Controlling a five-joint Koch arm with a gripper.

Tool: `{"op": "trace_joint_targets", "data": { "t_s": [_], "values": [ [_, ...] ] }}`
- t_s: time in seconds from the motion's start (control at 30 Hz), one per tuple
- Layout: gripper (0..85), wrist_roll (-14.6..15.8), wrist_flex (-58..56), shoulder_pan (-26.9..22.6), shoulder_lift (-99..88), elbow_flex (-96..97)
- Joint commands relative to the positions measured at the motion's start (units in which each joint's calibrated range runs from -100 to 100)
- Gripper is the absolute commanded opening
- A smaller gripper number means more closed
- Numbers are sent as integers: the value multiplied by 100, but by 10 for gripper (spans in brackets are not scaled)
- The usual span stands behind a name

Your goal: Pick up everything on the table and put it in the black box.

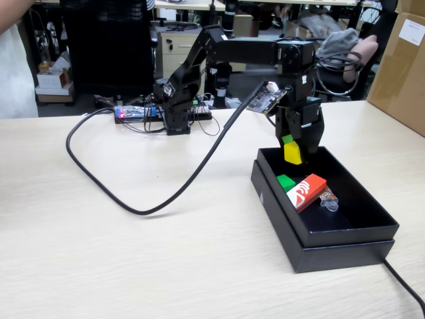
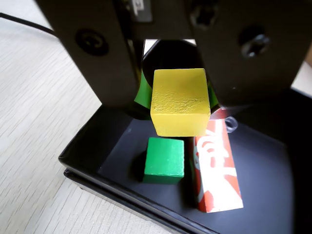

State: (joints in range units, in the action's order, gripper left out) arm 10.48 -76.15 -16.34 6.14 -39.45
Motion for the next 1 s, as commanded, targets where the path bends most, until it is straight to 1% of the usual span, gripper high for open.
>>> {"op": "trace_joint_targets", "data": {
  "t_s": [0.0, 0.1, 0.13, 0.17, 0.3, 0.37, 0.47, 0.5, 0.53, 0.57, 0.63, 0.7, 0.8, 0.9, 0.97],
  "values": [
    [52, 5, 69, -24, -92, -397],
    [64, -20, 69, -39, 11, -298],
    [122, -24, 69, -39, 68, -262],
    [149, -29, 69, -39, 103, -198],
    [157, -24, 95, -54, 126, 10],
    [254, -24, 103, -78, 137, 101],
    [282, -34, 103, -78, 137, 101],
    [312, -39, 103, -78, 114, 101],
    [370, -49, 103, -78, 68, 101],
    [402, -59, 103, -73, -12, 110],
    [419, -83, 103, -20, -494, 83],
    [419, -88, 103, 49, -941, 38],
    [437, -166, 103, 215, -1630, 137],
    [441, -293, 146, 523, -2192, 355],
    [448, -420, 397, 772, -2536, 790]
  ]
}}
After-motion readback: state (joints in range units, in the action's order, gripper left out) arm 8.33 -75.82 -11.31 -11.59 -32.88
